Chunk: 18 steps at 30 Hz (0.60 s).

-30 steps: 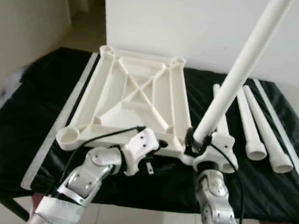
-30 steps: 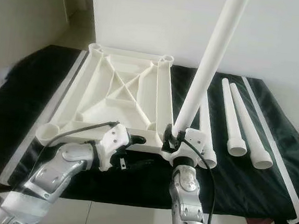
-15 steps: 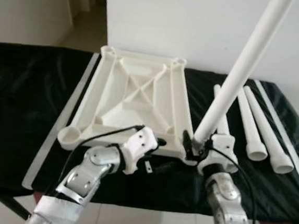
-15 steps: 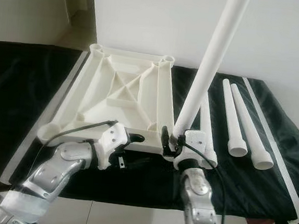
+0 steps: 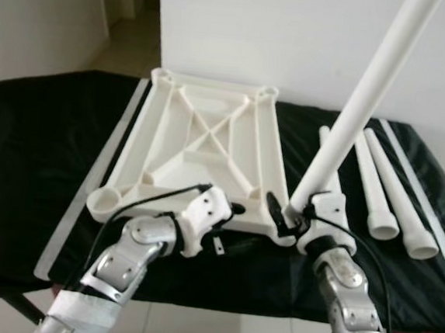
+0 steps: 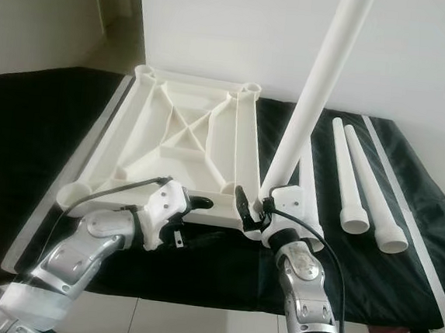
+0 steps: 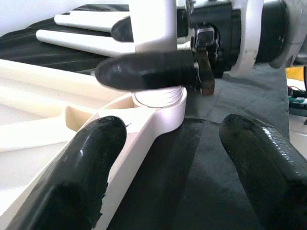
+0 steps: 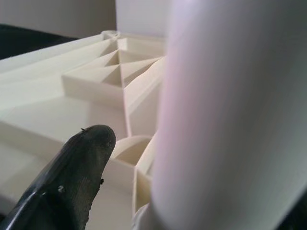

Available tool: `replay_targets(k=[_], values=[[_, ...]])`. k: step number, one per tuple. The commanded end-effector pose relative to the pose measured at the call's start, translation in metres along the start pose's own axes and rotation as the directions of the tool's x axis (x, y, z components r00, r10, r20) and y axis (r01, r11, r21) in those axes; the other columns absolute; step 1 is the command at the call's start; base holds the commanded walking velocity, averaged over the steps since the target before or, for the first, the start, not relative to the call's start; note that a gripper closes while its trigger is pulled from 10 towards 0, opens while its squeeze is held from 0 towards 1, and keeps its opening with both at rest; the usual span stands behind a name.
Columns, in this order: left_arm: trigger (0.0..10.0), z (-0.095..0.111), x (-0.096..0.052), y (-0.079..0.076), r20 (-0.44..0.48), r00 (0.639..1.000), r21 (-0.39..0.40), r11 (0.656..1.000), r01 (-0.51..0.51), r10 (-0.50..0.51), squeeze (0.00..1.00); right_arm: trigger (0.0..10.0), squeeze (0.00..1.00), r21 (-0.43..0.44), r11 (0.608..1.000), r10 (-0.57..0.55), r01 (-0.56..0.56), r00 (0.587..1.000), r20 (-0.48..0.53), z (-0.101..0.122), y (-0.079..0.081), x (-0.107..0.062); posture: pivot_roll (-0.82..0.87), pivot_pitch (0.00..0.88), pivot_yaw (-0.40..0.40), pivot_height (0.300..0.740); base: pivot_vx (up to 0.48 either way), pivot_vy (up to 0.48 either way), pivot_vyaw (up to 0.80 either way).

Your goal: Building children table

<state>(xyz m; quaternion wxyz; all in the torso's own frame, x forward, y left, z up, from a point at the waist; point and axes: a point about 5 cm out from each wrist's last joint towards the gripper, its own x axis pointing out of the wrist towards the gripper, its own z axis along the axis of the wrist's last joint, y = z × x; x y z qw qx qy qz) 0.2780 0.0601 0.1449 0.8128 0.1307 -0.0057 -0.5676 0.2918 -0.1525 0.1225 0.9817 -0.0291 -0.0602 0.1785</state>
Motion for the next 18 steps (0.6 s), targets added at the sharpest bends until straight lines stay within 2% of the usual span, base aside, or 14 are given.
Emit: replay_targets(k=[1,7,8,9,10,11,12,13,14,15,18], values=[[10.0,-0.002,0.001,-0.001,-0.009,1.000,-0.002,1.000,0.002,-0.003,0.00,10.0,0.00,-0.012,1.000,0.020,-0.020,1.000,-0.001,0.000,-0.003,0.001,0.03,0.000,-0.047,0.740,0.000,0.000,0.00],[10.0,-0.003,0.001,0.002,-0.034,0.999,-0.010,1.000,-0.023,0.022,0.00,10.0,0.00,-0.047,0.997,0.057,-0.058,0.998,-0.021,0.001,-0.012,0.002,0.03,0.000,-0.045,0.740,0.000,0.000,0.00],[10.0,-0.004,0.001,0.003,-0.048,0.998,-0.012,0.999,-0.039,0.038,0.00,9.2,0.00,-0.050,0.997,0.066,-0.067,0.998,-0.025,0.001,-0.014,0.002,0.04,0.000,-0.045,0.740,0.000,0.000,0.00],[10.0,-0.004,0.001,0.003,-0.048,0.998,-0.012,0.999,-0.039,0.038,0.00,9.2,0.00,-0.050,0.997,0.066,-0.067,0.998,-0.025,0.001,-0.014,0.002,0.04,0.000,-0.045,0.740,0.000,0.000,0.00],[10.0,-0.004,0.000,0.003,-0.053,0.998,-0.016,0.999,-0.046,0.045,0.00,5.3,0.00,-0.057,0.996,0.069,-0.071,0.997,-0.034,0.001,-0.017,0.001,0.04,0.000,-0.045,0.740,0.000,0.000,0.00],[10.0,-0.004,0.000,0.003,-0.053,0.998,-0.016,0.999,-0.046,0.045,0.00,5.3,0.00,-0.057,0.996,0.069,-0.071,0.997,-0.034,0.001,-0.017,0.001,0.04,0.000,-0.045,0.740,0.000,0.000,0.00],[10.0,-0.005,0.000,0.003,-0.057,0.997,-0.020,0.999,-0.049,0.048,0.00,4.2,0.00,-0.059,0.995,0.074,-0.076,0.996,-0.042,-0.001,-0.019,-0.001,0.04,0.000,-0.044,0.740,0.000,0.000,0.00],[10.0,-0.005,-0.001,0.003,-0.061,0.997,-0.018,0.999,-0.048,0.047,0.00,2.2,0.00,-0.063,0.995,0.071,-0.075,0.996,-0.052,-0.002,-0.020,-0.002,0.04,0.000,-0.043,0.740,0.000,0.000,0.00],[10.0,-0.006,-0.001,0.002,-0.063,0.997,-0.017,0.999,-0.046,0.045,0.00,2.3,0.00,-0.054,0.995,0.077,-0.080,0.995,-0.057,-0.003,-0.020,-0.003,0.04,0.000,-0.043,0.740,0.000,0.000,0.00],[10.0,-0.006,-0.002,0.002,-0.069,0.997,-0.011,0.999,-0.045,0.045,0.00,0.0,0.00,-0.045,0.995,0.086,-0.089,0.995,-0.058,-0.004,-0.020,-0.004,0.04,0.000,-0.043,0.740,0.000,0.000,0.00],[10.0,-0.006,-0.002,0.002,-0.074,0.996,-0.001,0.999,-0.045,0.045,0.00,0.0,0.00,-0.046,0.995,0.090,-0.093,0.994,-0.058,-0.004,-0.019,-0.004,0.04,0.000,-0.036,0.740,0.000,0.000,0.00]])
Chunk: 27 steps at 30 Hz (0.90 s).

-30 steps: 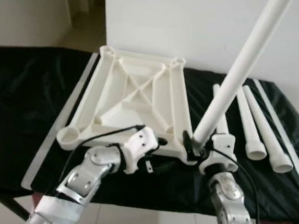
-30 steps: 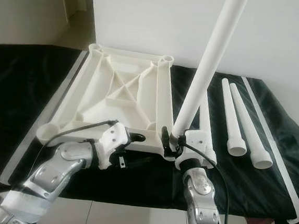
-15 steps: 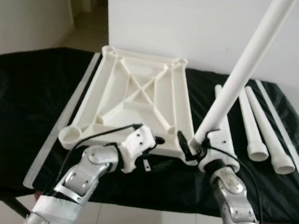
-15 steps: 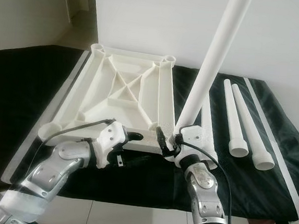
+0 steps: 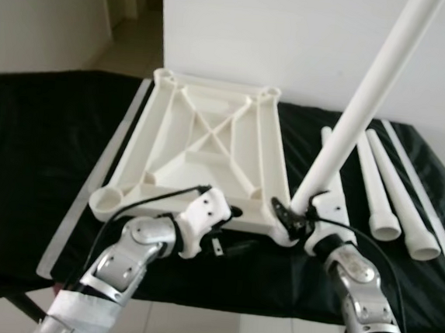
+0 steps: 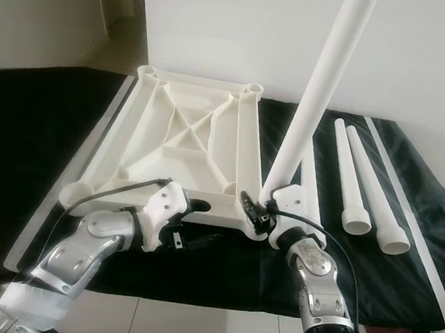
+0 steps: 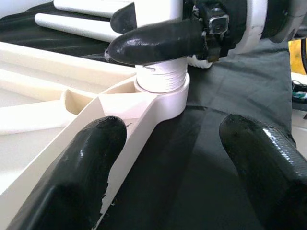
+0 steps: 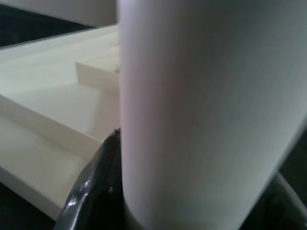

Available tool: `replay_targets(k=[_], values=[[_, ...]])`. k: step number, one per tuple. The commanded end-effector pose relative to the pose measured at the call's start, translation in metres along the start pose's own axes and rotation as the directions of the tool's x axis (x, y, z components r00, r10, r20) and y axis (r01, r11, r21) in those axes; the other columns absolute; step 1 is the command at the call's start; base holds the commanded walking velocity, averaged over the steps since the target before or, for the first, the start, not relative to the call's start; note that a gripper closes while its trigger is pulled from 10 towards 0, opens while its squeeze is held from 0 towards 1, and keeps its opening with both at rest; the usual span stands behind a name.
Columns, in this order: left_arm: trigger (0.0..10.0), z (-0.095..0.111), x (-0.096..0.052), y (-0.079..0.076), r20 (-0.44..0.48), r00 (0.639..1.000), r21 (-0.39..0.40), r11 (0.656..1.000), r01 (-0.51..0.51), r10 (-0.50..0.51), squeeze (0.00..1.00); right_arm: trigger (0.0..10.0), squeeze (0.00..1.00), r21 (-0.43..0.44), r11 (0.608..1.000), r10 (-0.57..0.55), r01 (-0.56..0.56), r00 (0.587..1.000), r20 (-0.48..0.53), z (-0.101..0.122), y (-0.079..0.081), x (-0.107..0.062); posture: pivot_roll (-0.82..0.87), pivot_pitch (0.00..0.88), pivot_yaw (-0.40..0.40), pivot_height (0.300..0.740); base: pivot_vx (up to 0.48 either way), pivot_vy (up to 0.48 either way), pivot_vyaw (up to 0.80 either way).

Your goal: Building children table

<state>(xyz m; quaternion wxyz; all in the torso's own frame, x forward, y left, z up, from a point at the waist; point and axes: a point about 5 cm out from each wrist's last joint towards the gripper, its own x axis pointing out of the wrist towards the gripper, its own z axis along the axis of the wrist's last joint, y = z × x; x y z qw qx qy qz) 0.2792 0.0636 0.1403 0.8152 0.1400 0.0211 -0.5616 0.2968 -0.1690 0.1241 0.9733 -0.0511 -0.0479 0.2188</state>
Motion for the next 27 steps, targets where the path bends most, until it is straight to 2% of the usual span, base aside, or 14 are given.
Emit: replay_targets(k=[1,3,4,12,22,25,27], values=[[10.0,-0.001,0.000,0.001,-0.019,0.999,0.015,0.999,-0.041,0.042,0.00,0.0,0.00,-0.012,1.000,0.006,-0.007,1.000,-0.027,-0.005,-0.002,-0.003,0.04,0.000,-0.034,0.740,0.000,0.000,0.00],[10.0,-0.001,0.000,0.002,-0.017,0.999,0.015,0.999,-0.043,0.043,0.00,0.0,0.00,-0.009,1.000,-0.009,0.009,0.999,-0.039,-0.006,-0.002,-0.004,0.04,0.000,-0.034,0.740,0.000,0.000,0.00],[10.0,-0.001,-0.001,0.002,-0.018,0.999,0.014,0.999,-0.040,0.041,0.00,10.0,0.00,0.011,1.000,-0.014,0.015,0.999,-0.047,-0.007,-0.001,-0.004,0.04,0.000,-0.032,0.740,0.000,0.000,0.00],[10.0,0.000,-0.002,0.003,-0.026,0.999,0.015,0.999,-0.037,0.037,0.00,10.0,0.00,0.036,0.998,-0.057,0.058,0.997,-0.051,-0.008,0.004,-0.003,0.03,0.000,-0.022,0.740,0.000,0.000,0.00],[10.0,0.000,-0.003,0.004,-0.025,0.999,0.020,0.999,-0.038,0.038,0.00,10.0,0.00,0.100,0.984,-0.145,0.148,0.989,-0.033,-0.011,0.019,-0.002,0.04,0.000,-0.021,0.740,0.000,0.000,0.00],[10.0,0.000,-0.004,0.003,-0.025,0.999,0.020,0.999,-0.037,0.038,0.00,10.0,0.00,0.112,0.971,-0.208,0.211,0.977,-0.039,-0.013,0.020,-0.003,0.04,0.000,-0.020,0.740,0.000,0.000,0.00],[10.0,0.000,-0.004,0.003,-0.026,0.999,0.020,0.999,-0.036,0.036,0.00,10.0,0.00,0.130,0.941,-0.309,0.313,0.950,-0.047,-0.013,0.023,-0.003,0.04,0.000,-0.021,0.740,0.000,0.000,0.00]])
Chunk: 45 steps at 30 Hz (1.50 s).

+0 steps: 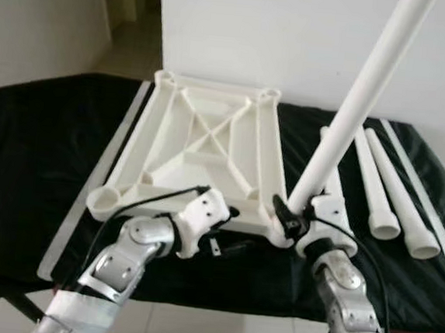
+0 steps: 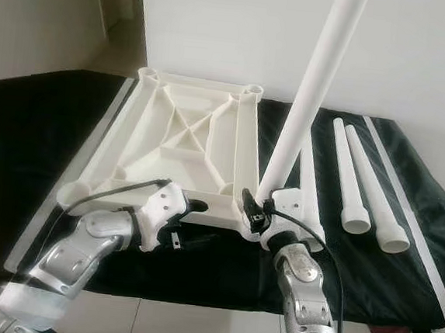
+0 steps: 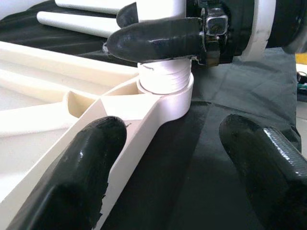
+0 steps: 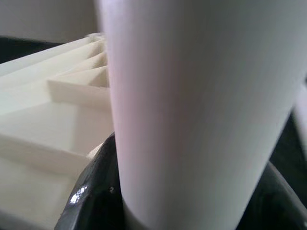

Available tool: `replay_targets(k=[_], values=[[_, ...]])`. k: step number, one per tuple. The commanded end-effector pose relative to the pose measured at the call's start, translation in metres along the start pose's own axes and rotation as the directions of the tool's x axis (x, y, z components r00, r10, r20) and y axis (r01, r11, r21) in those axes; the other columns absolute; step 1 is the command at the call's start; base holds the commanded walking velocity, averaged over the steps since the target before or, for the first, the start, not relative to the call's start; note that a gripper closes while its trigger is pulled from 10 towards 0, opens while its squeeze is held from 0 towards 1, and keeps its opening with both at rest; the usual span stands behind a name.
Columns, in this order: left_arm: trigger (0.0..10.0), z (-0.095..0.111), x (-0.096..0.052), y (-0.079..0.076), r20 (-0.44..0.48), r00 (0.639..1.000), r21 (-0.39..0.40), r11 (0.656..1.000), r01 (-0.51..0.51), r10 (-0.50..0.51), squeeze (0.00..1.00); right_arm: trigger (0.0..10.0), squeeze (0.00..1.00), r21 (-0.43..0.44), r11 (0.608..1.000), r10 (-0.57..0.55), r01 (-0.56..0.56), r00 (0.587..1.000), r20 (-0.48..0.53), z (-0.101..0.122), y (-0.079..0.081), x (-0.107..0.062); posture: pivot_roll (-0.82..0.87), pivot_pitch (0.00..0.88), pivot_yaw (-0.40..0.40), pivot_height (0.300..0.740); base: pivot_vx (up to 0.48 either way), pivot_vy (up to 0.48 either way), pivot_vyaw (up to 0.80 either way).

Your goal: Building children table

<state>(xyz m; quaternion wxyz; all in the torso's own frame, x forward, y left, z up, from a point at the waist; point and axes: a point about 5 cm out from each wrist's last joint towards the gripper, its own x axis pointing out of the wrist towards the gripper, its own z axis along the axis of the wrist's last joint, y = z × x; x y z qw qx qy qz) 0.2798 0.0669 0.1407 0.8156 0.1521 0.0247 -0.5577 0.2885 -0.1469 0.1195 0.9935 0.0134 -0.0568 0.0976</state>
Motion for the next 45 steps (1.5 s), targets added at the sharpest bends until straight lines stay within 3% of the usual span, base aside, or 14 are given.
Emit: replay_targets(k=[1,3,9,15,21,22,36,37,39,45], values=[[10.0,0.001,-0.001,0.001,-0.006,1.000,0.004,1.000,-0.030,0.030,0.00,10.0,0.00,0.023,0.995,-0.096,0.097,0.994,-0.058,-0.012,-0.002,-0.006,0.04,0.000,-0.024,0.740,0.000,0.000,0.00],[10.0,0.001,-0.001,0.001,-0.005,1.000,0.004,1.000,-0.026,0.026,0.00,10.0,0.00,0.015,0.976,-0.214,0.216,0.974,-0.079,-0.014,0.003,-0.007,0.04,0.000,-0.024,0.740,0.000,0.000,0.00],[10.0,0.001,-0.002,0.000,-0.005,1.000,0.000,1.000,-0.026,0.026,0.00,10.0,0.00,0.020,0.939,-0.340,0.343,0.936,-0.092,-0.016,0.009,-0.012,0.04,0.000,-0.023,0.740,0.000,0.000,0.00],[10.0,0.004,0.001,-0.001,0.018,1.000,-0.024,1.000,-0.015,0.016,0.00,10.0,0.00,0.048,0.940,-0.331,0.337,0.939,-0.097,-0.016,0.023,-0.006,0.03,0.000,-0.020,0.740,0.000,0.000,0.00],[10.0,0.004,0.001,-0.002,0.020,1.000,-0.027,1.000,-0.013,0.014,0.00,10.0,0.00,0.065,0.944,-0.316,0.324,0.943,-0.104,-0.016,0.026,-0.006,0.03,0.000,-0.019,0.740,0.000,0.000,0.00],[10.0,0.003,0.001,-0.003,0.017,1.000,-0.025,1.000,-0.015,0.015,0.00,10.0,1.00,0.073,0.946,-0.309,0.317,0.945,-0.104,-0.016,0.028,-0.007,0.03,0.000,-0.013,0.740,0.000,0.000,0.00],[10.0,0.003,0.001,-0.003,0.010,1.000,-0.036,0.999,-0.012,0.012,0.00,10.0,1.00,0.063,0.970,-0.231,0.237,0.969,-0.091,-0.012,0.030,-0.006,0.03,0.000,-0.017,0.740,0.000,0.000,0.00],[10.0,0.002,0.000,-0.004,0.008,1.000,-0.034,0.999,-0.010,0.011,0.00,10.0,0.00,0.068,0.979,-0.188,0.194,0.978,-0.089,-0.012,0.031,-0.006,0.03,0.000,-0.015,0.740,0.000,0.000,0.00],[10.0,0.002,0.000,-0.006,0.009,1.000,-0.032,0.999,-0.005,0.005,0.00,10.0,0.00,0.058,0.992,-0.109,0.114,0.990,-0.086,-0.012,0.031,-0.005,0.03,0.000,-0.014,0.740,0.000,0.000,0.00],[10.0,0.002,0.002,-0.008,0.013,1.000,-0.029,1.000,-0.001,0.001,0.00,10.0,0.00,0.023,0.999,-0.038,0.040,0.997,-0.074,-0.011,0.025,-0.004,0.03,0.000,-0.009,0.740,0.000,0.000,0.00]])
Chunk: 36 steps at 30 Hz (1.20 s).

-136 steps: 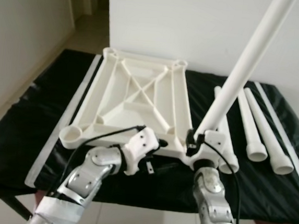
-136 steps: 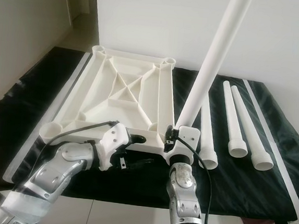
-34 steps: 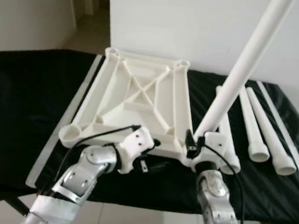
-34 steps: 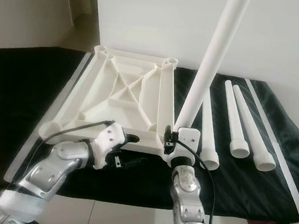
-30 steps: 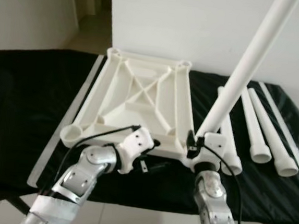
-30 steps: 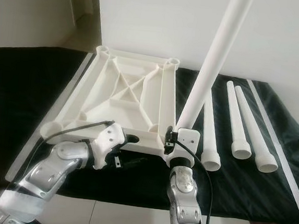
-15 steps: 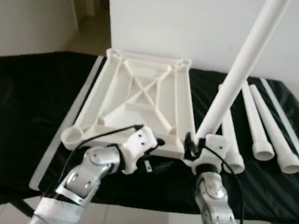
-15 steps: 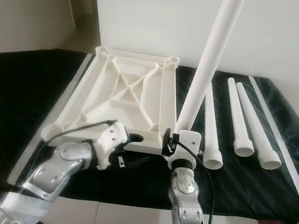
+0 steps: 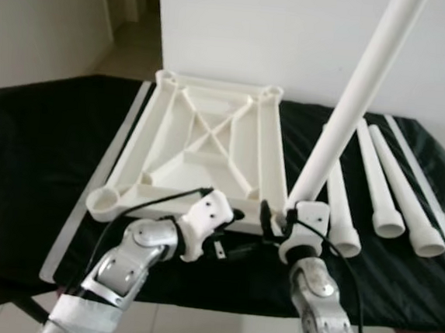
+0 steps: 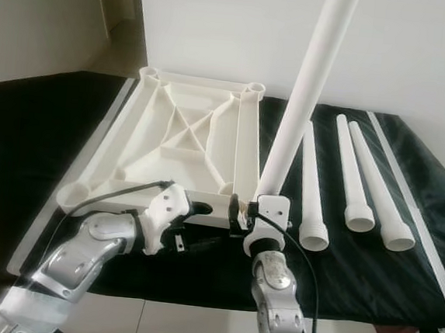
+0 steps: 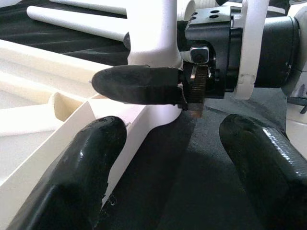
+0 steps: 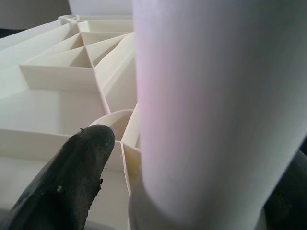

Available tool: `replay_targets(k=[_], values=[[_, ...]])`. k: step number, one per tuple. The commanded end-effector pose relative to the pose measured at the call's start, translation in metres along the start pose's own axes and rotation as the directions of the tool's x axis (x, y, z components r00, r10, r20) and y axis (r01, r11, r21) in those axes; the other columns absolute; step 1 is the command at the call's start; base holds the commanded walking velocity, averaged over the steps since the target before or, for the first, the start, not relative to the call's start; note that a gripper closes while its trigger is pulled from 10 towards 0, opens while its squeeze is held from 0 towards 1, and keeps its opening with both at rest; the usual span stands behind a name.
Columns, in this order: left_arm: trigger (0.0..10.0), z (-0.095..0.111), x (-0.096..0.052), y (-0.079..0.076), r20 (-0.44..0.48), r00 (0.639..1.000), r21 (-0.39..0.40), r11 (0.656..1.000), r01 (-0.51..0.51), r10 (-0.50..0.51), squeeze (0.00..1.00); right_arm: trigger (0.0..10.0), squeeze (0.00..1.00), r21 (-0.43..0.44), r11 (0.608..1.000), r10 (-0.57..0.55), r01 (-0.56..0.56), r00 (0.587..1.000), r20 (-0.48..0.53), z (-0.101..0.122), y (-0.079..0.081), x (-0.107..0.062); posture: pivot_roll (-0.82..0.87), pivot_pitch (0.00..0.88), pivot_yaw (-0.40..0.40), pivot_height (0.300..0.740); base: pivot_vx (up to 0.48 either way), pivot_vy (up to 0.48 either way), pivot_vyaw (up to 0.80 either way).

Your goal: Building children table

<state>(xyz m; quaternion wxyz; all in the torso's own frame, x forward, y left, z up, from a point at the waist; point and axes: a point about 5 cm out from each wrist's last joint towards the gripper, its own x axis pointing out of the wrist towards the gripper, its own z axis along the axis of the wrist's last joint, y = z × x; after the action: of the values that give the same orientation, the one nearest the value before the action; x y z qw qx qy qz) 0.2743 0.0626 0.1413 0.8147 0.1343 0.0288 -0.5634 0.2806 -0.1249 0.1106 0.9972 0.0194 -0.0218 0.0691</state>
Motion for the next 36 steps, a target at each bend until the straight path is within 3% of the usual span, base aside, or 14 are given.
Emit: replay_targets(k=[1,11,17,19,22,23,24,25,26,36], values=[[10.0,-0.001,0.000,-0.001,0.000,1.000,0.010,1.000,-0.019,0.019,0.00,10.0,0.00,0.001,0.999,0.034,-0.034,0.999,-0.001,-0.001,-0.001,0.001,0.04,0.000,-0.012,0.740,0.000,0.000,0.00],[10.0,-0.007,-0.004,0.000,-0.023,0.999,0.024,0.999,-0.028,0.029,0.00,10.0,0.00,-0.059,0.990,0.129,-0.128,0.991,0.023,0.004,-0.019,0.002,0.04,0.000,-0.001,0.740,0.000,0.000,0.00],[10.0,-0.007,-0.003,-0.001,-0.025,1.000,0.023,1.000,-0.014,0.014,0.00,10.0,0.00,-0.086,0.977,0.195,-0.193,0.981,0.019,0.005,-0.022,0.002,0.04,0.000,0.006,0.740,0.000,0.000,0.00],[10.0,-0.005,-0.002,0.001,-0.023,1.000,0.026,1.000,-0.002,0.002,0.00,10.0,0.00,-0.142,0.951,0.279,-0.275,0.960,0.005,0.009,-0.029,0.006,0.03,0.000,0.011,0.740,0.000,0.000,0.00],[10.0,-0.004,-0.001,0.003,-0.021,1.000,0.032,0.999,0.000,0.001,0.00,10.0,0.00,-0.179,0.934,0.312,-0.309,0.950,-0.010,0.011,-0.038,0.009,0.03,0.000,0.010,0.740,0.000,0.000,0.00],[10.0,-0.004,-0.001,0.003,-0.021,1.000,0.034,0.999,-0.001,0.002,0.00,9.0,0.00,-0.186,0.932,0.314,-0.312,0.949,-0.017,0.011,-0.041,0.010,0.03,0.000,0.010,0.740,0.000,0.000,0.00],[10.0,-0.004,-0.001,0.003,-0.021,1.000,0.034,0.999,-0.001,0.002,0.00,9.0,0.00,-0.186,0.932,0.314,-0.312,0.949,-0.017,0.011,-0.041,0.010,0.03,0.000,0.010,0.740,0.000,0.000,0.00],[10.0,-0.003,-0.001,0.003,-0.019,1.000,0.037,0.999,-0.002,0.003,0.00,3.3,0.00,-0.197,0.927,0.319,-0.318,0.947,-0.025,0.011,-0.043,0.011,0.03,0.000,0.009,0.740,0.000,0.000,0.00],[10.0,-0.003,-0.002,0.003,-0.018,1.000,0.037,0.999,-0.003,0.003,0.00,0.0,0.00,-0.203,0.925,0.321,-0.321,0.947,-0.033,0.010,-0.045,0.011,0.04,0.000,0.007,0.740,0.000,0.000,0.00],[10.0,-0.005,-0.003,0.001,-0.019,1.000,0.037,0.999,-0.005,0.006,0.00,0.0,0.00,-0.178,0.918,0.349,-0.353,0.935,-0.054,0.002,-0.042,0.006,0.04,0.000,-0.003,0.740,0.000,0.000,0.00]])
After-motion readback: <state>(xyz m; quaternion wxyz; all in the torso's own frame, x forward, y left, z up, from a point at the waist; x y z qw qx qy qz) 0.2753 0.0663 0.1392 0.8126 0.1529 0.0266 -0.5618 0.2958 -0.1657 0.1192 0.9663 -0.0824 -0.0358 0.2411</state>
